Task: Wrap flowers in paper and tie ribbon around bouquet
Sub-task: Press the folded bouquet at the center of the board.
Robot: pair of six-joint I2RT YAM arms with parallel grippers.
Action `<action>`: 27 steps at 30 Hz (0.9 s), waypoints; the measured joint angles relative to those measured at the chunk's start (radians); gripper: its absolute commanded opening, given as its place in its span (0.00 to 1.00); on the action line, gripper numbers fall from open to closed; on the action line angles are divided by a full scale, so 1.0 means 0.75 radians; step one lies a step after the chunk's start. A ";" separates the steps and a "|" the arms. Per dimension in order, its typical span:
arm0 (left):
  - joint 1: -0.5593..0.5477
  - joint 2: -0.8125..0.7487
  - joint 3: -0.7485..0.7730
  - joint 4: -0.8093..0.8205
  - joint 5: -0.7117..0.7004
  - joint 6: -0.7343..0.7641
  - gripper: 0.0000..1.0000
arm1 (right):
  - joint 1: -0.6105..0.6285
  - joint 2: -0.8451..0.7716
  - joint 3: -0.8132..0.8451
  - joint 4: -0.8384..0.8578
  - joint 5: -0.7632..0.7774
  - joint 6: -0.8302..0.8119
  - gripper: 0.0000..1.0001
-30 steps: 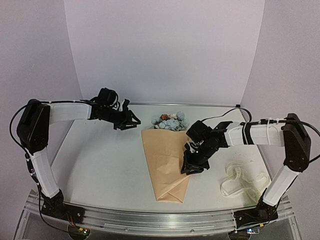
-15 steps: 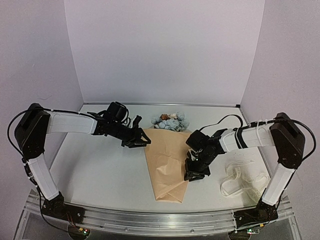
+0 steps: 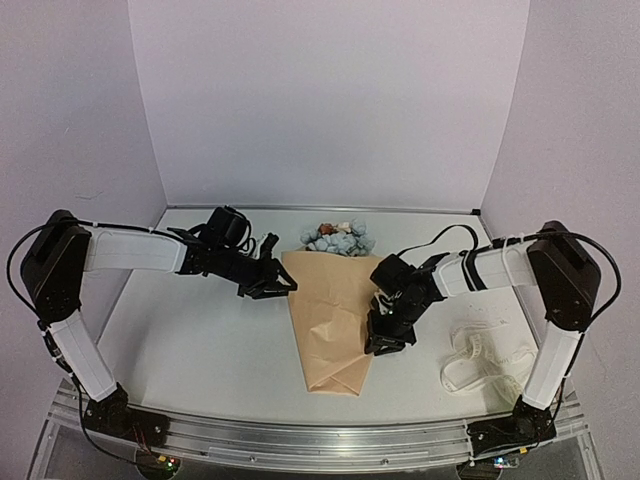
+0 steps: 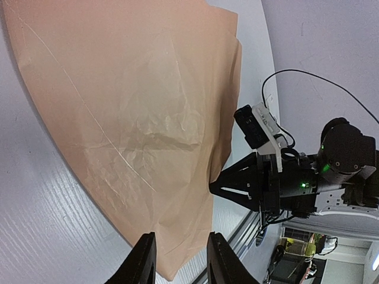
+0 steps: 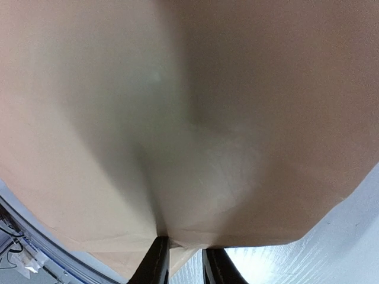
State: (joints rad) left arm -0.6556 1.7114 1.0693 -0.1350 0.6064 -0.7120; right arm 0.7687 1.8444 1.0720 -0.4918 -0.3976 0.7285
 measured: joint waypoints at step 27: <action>0.000 -0.089 -0.024 0.001 -0.079 0.019 0.38 | -0.038 -0.689 -0.282 -0.453 0.527 -0.081 0.60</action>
State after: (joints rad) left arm -0.6556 1.6446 1.0512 -0.1341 0.5468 -0.6974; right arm 0.7400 1.3276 0.8602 -0.8313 -0.0021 0.6677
